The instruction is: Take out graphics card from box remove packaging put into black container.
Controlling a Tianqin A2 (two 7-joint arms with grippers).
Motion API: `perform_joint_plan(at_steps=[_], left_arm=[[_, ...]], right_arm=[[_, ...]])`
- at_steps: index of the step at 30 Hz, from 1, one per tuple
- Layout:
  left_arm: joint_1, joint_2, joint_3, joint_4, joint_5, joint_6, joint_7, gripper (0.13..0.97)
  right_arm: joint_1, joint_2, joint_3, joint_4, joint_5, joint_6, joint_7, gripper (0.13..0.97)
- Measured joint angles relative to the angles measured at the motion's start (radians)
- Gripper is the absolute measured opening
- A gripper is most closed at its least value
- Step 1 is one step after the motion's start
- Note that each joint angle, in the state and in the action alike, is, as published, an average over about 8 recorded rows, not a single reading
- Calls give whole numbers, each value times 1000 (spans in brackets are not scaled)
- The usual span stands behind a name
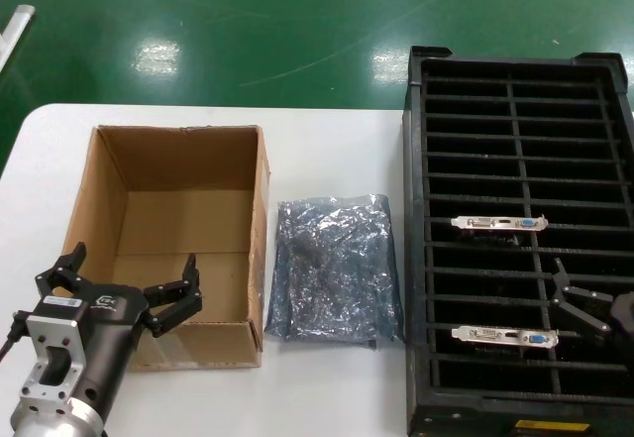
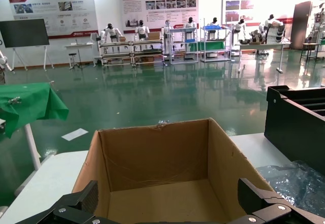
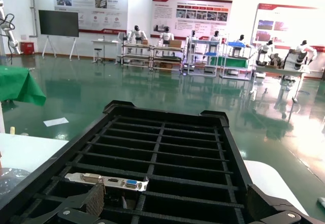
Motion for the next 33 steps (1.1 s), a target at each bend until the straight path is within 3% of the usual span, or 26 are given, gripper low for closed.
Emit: perform_joint_plan(at_steps=[33], left_arm=[[0, 0, 0, 0, 0, 0, 0, 966]], right_arm=[[0, 0, 0, 0, 0, 0, 0, 966]])
